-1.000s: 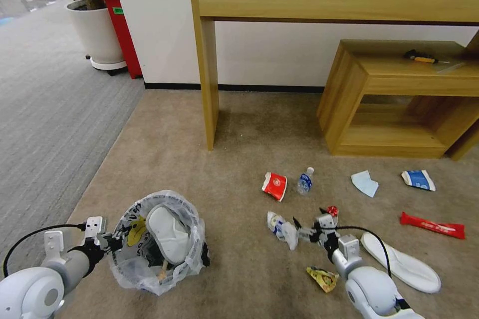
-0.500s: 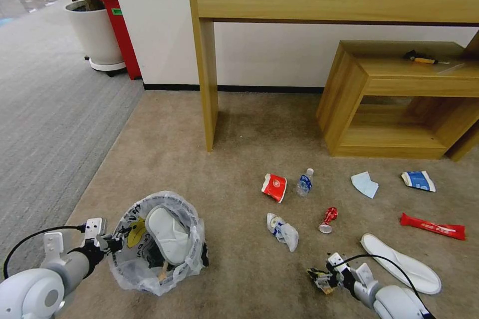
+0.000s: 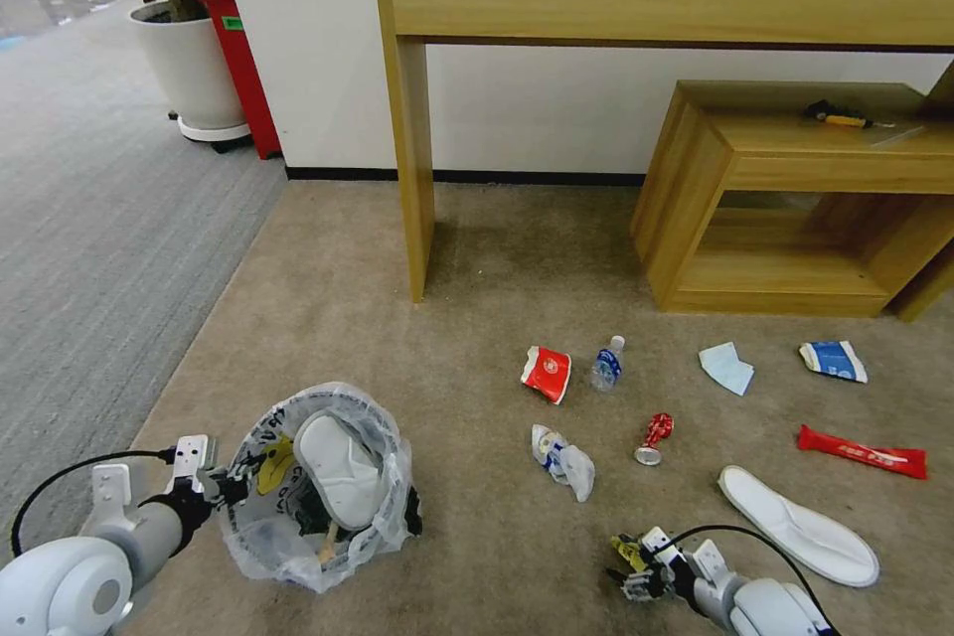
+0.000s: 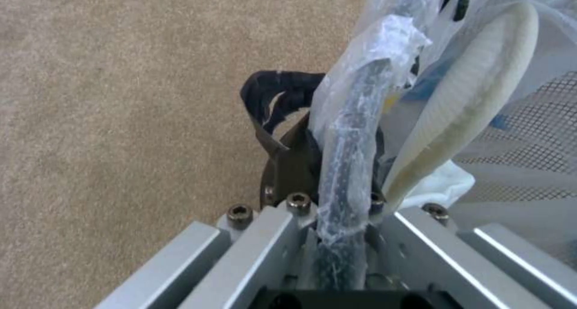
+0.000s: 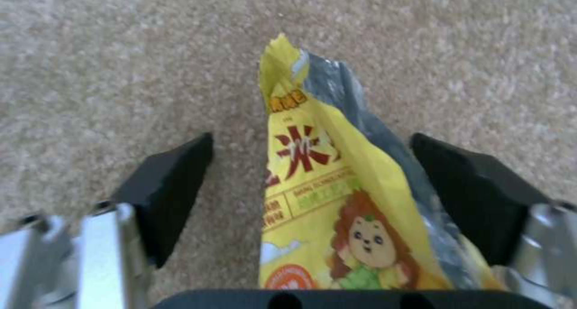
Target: Pick up the trash bin and place the garbage on the floor into it.
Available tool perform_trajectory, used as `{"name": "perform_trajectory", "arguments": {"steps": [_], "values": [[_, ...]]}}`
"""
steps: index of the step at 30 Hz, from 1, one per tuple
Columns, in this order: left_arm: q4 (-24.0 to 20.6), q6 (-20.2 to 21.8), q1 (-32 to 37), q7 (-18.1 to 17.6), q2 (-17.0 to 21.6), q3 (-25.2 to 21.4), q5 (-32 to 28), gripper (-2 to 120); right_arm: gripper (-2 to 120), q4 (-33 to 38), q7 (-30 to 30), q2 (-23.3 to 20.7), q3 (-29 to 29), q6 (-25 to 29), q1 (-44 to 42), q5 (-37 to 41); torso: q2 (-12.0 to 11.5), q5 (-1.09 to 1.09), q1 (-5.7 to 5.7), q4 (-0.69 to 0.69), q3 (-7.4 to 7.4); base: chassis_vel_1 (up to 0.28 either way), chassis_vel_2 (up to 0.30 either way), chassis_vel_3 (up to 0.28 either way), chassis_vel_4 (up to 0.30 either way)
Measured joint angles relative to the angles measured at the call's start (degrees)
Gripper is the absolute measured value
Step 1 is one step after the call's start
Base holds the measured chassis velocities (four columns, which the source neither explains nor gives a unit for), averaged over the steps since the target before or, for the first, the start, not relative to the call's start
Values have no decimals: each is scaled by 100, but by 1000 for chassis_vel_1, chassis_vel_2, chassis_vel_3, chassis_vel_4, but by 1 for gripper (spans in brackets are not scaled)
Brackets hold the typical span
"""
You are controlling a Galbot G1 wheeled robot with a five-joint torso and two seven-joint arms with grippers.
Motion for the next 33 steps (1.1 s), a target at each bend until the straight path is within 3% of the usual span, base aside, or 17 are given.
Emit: {"name": "perform_trajectory", "arguments": {"steps": [9, 18, 20, 26, 30, 33], "values": [[-33, 0, 2, -2, 17, 6, -2, 0, 50, -62, 7, 87, -63, 161, 22, -25, 1, 1, 0, -2, -1, 0, 0, 0, 0], [-71, 0, 3, -7, 14, 22, 2, 0, 27, -44, 129, 154, -67, 266, 17, -25, 0, 13, 0, 3, 0, 0, 0, 0, 0], [-84, 0, 14, -13, 14, 19, 7, 0, 17, 197, 247, 141, 3, 225, -2, 125, -2, 14, 0, 3, 3, 0, 0, 0, 0], [-112, 0, 28, -21, 18, 20, 7, 0, 0, 875, 347, 62, 68, 201, 110, 477, -2, 10, 0, 1, 2, 0, 0, 0, 0], [-127, 0, 17, -80, 18, 42, -2, 0, 0, 1571, 394, 1, 89, 55, 420, 764, -1, 5, 0, 3, 1, 0, 0, 0, 0], [-117, 0, -83, -153, 7, 128, -6, 0, 0, 2473, 436, -137, -66, -385, 983, 1490, -2, 5, 1, 0, 1, 0, 0, 0, 0]]}}
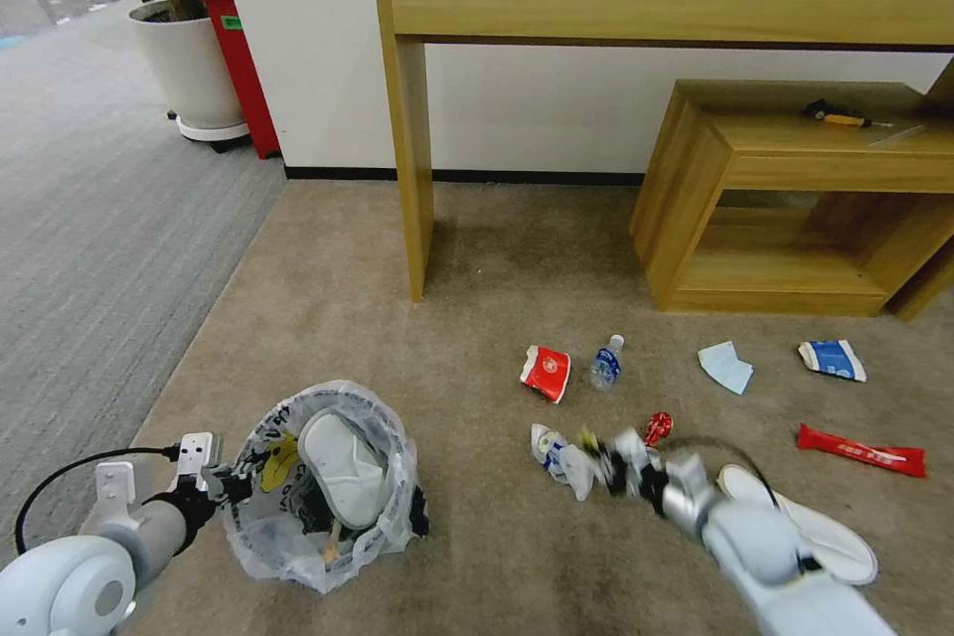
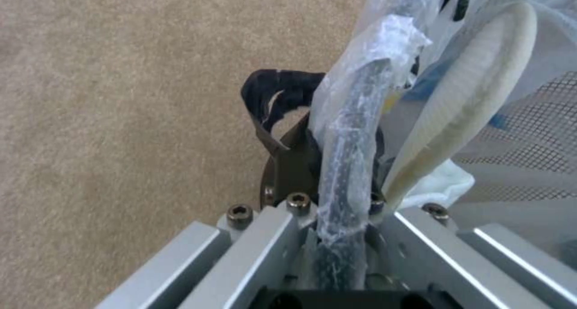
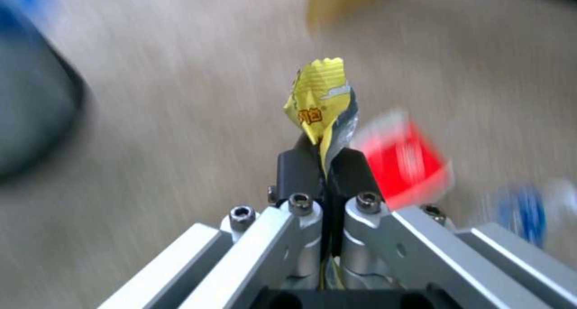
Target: Pick up the trash bin and place the garbage on the floor into it.
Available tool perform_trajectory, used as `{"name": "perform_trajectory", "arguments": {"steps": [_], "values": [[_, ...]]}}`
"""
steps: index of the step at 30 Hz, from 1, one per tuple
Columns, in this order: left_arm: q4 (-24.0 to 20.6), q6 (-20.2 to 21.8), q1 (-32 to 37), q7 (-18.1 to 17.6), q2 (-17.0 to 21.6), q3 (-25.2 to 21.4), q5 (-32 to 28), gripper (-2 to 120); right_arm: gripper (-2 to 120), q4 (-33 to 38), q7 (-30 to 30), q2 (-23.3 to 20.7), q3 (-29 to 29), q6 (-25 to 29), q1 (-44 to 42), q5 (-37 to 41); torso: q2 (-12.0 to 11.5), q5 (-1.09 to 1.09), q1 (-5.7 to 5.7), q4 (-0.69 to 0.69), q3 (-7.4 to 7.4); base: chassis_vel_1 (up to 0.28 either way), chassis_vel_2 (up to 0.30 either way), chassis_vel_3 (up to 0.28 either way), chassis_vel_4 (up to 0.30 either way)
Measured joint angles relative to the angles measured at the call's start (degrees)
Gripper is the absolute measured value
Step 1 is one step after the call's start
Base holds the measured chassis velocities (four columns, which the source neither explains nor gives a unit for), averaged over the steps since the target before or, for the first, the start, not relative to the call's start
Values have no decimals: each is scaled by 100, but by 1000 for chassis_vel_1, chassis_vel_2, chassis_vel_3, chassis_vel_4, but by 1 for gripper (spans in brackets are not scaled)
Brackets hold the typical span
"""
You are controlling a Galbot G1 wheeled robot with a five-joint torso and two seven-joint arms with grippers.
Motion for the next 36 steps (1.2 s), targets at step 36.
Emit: {"name": "perform_trajectory", "arguments": {"steps": [36], "values": [[9, 0, -230, -329, 148, 454, -46, 0, 30, 211, 1238, 943, -4938, -1010, 3338, 1549, 1, 0, 0, 1, -1, 0, 0, 0, 0]]}}
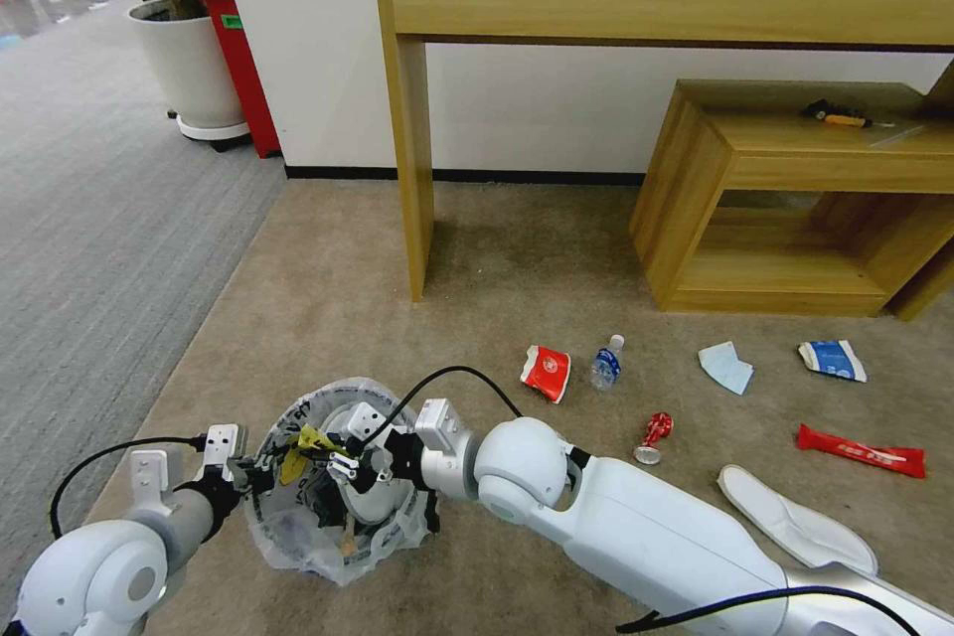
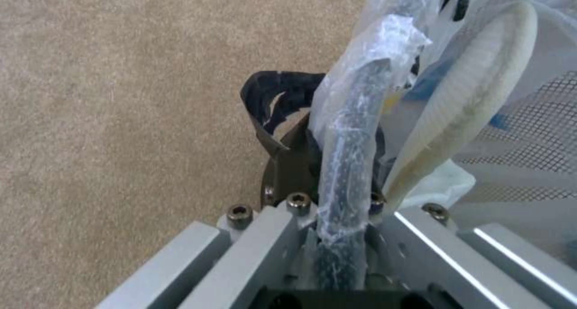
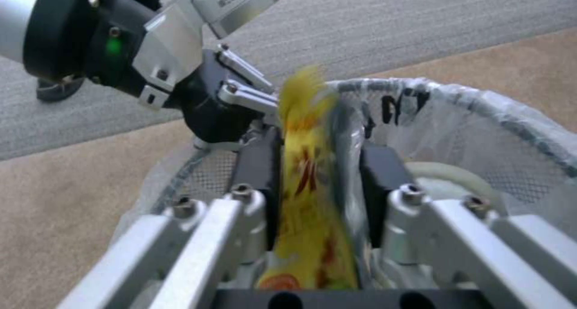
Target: Pick up the trash bin and place the garbage on the floor into it.
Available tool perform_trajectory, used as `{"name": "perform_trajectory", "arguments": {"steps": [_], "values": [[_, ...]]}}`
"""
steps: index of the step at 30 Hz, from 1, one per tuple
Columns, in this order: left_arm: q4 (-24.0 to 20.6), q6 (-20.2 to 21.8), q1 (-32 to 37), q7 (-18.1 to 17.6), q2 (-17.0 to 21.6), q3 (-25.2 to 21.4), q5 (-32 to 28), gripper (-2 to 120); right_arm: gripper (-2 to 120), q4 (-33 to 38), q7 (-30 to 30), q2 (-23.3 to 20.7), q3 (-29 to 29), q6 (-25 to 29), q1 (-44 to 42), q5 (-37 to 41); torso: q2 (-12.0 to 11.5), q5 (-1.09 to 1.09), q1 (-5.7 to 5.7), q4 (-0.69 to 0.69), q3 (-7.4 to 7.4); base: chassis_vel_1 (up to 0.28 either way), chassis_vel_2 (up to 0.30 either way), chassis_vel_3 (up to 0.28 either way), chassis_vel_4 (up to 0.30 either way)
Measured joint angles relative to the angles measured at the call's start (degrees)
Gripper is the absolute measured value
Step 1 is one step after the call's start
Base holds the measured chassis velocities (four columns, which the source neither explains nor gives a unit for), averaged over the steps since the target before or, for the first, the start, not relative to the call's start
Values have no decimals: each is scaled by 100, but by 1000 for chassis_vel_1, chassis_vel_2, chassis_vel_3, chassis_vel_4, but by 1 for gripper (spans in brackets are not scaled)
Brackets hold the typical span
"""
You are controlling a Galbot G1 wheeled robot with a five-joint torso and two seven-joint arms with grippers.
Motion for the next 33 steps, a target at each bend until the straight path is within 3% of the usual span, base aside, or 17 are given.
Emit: {"name": "perform_trajectory", "arguments": {"steps": [3, 13, 14, 18, 26, 29, 30, 33], "values": [[28, 0, -5, 4, 0, 3, 0, 0, 45, 45, 16, 4, 94, -2, -32, -4, 0, 0, 0, 0, 0, 0, 0, 0, 0], [70, 0, -29, -17, -4, 9, -14, 0, 76, 73, 66, 44, 373, 66, -174, -36, 0, 1, 0, 1, 0, 0, 0, 0, 0], [113, 0, -14, -1, -6, -38, -19, 0, 86, 103, 175, 62, 683, 96, -248, -35, 0, 1, 0, 2, 0, 0, 0, 0, 0], [165, 0, 26, 52, -9, -124, -19, 0, 96, 57, 219, -116, 1377, 153, -394, -51, 0, 1, 0, 3, 0, 0, 0, 0, 0], [190, 0, 63, 110, -37, -190, -9, 0, 100, -505, 405, -615, 2266, 226, -1028, -208, 1, 2, 0, -1, 0, 0, 0, 0, 0], [153, 0, 85, 136, -49, -194, 14, 0, 100, -1492, 481, -681, 2534, 486, -1524, -634, 0, 2, 0, -1, 0, 0, 0, 0, 0], [153, 0, 85, 136, -49, -194, 14, 0, 100, -1492, 481, -681, 2534, 486, -1524, -634, 0, 2, 0, -1, 0, 0, 0, 0, 0], [109, 0, 113, 137, -60, -195, 21, 0, 100, -2286, 372, -456, 2677, 657, -1727, -1032, 0, 2, -1, 0, 0, 0, 0, 0, 0]]}}
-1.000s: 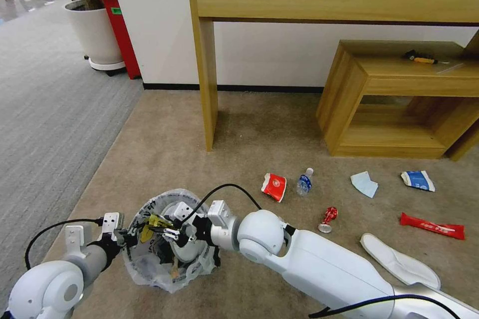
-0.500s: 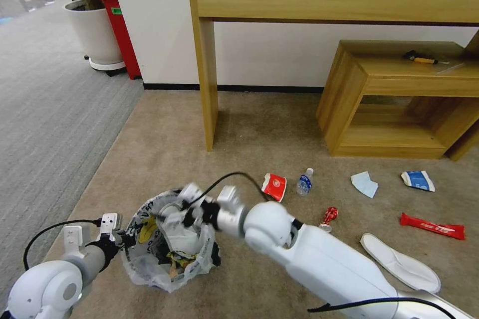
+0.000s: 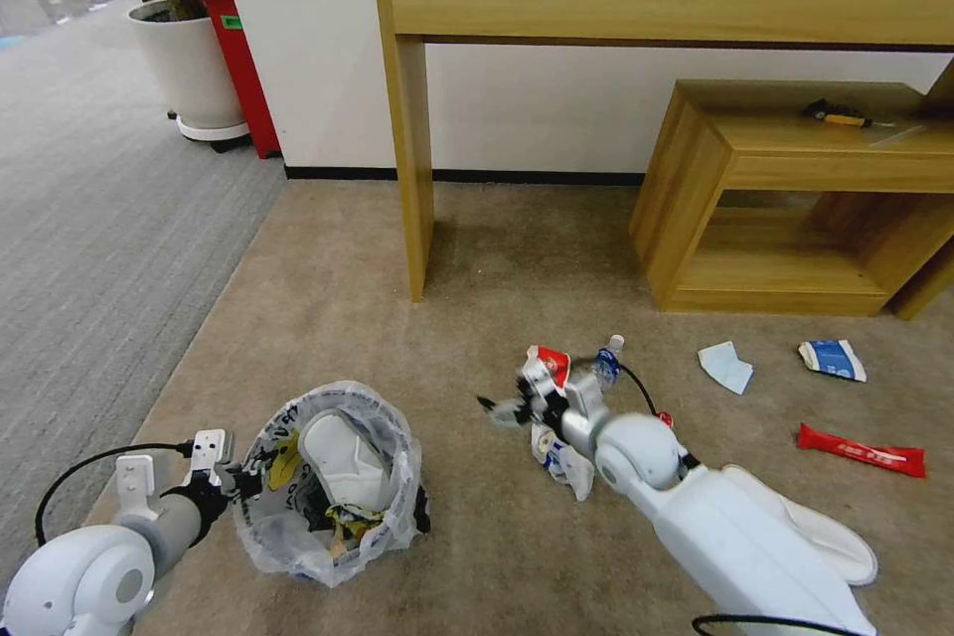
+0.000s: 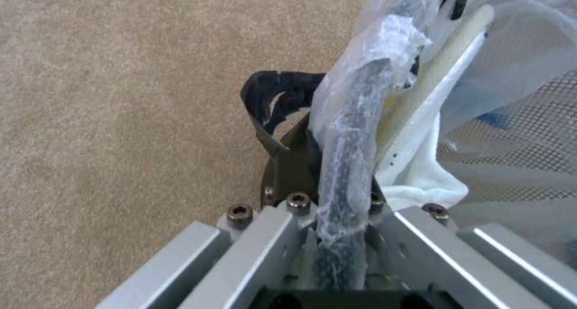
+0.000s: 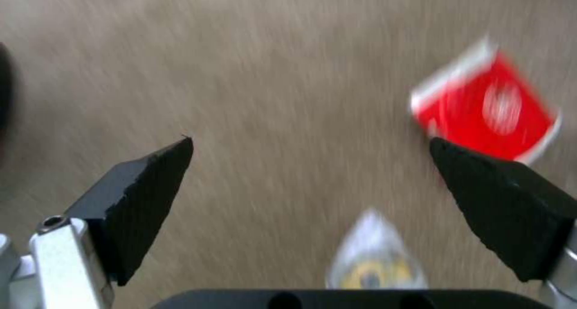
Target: Pick up the trash bin and place the garbage on the floor into it.
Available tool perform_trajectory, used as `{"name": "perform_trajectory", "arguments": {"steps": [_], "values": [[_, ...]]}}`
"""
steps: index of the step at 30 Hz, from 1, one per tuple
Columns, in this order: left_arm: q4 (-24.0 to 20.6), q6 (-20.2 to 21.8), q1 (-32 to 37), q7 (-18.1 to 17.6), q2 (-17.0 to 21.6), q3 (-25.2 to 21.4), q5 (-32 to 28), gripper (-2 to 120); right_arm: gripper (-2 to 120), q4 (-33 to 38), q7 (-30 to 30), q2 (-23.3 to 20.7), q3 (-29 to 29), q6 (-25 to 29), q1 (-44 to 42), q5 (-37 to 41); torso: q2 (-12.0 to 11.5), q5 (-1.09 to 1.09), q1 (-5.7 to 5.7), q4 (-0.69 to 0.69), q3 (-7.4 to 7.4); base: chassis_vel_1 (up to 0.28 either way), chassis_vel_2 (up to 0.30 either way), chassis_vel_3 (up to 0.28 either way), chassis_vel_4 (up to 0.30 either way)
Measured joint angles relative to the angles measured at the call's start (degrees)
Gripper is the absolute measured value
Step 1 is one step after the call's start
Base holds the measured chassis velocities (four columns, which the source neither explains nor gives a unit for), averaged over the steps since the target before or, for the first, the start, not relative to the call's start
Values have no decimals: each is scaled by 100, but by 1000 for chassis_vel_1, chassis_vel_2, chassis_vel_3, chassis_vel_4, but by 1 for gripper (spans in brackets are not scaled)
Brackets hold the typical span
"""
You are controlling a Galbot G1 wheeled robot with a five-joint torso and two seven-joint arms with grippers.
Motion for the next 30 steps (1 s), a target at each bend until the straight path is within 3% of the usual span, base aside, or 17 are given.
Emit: {"name": "perform_trajectory", "arguments": {"steps": [8, 19, 30], "values": [[-36, 0, 44, 14, 6, -53, 1, 0, 100, -1008, -178, 315, 6, 234, -18, -546, 0, 0, 0, 1, 0, 0, 0, 0, 0], [-77, 0, 35, 8, -42, -15, 35, 0, 100, -1333, -12, 390, -6, -73, 29, -873, 0, -1, 0, 1, 0, 0, 0, 0, 0], [-171, 0, 68, -15, -92, 8, 64, 0, 98, -1528, 342, 342, 85, -552, -9, -722, 0, -2, 0, -1, 0, 0, 0, 0, 0]]}}
